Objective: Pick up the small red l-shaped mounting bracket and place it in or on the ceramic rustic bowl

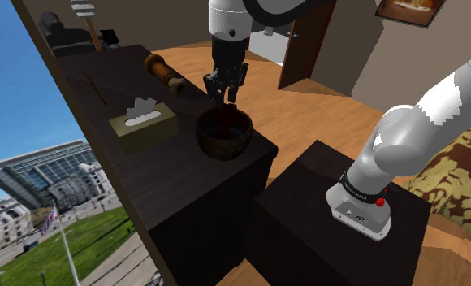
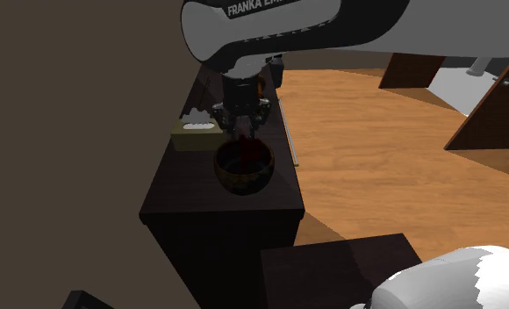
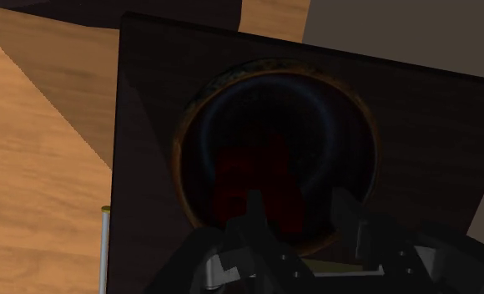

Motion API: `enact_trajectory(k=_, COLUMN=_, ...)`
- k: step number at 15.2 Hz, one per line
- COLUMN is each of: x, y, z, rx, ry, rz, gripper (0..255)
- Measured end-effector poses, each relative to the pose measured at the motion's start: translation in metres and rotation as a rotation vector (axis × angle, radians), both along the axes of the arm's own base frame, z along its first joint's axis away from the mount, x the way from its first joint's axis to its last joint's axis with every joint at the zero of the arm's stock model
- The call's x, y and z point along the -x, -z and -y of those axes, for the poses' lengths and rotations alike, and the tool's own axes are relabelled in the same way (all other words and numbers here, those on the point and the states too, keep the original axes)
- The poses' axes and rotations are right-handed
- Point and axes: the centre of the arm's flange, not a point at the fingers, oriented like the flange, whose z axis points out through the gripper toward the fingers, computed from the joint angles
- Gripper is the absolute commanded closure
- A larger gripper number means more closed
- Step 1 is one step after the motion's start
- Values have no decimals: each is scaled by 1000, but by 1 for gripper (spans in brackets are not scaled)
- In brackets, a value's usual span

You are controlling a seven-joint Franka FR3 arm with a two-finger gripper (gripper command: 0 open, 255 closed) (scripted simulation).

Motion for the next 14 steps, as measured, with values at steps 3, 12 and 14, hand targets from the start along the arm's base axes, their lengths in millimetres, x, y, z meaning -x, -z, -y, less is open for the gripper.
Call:
enact_trajectory(k=3, x=0, y=0, z=0, rx=0, ry=0, rz=0, gripper=0)
enact_trajectory(k=12, x=1, y=-49, z=0, rx=0, ry=0, rz=1, gripper=0)
enact_trajectory(k=14, x=1, y=-50, z=0, rx=0, ry=0, rz=0, gripper=0)
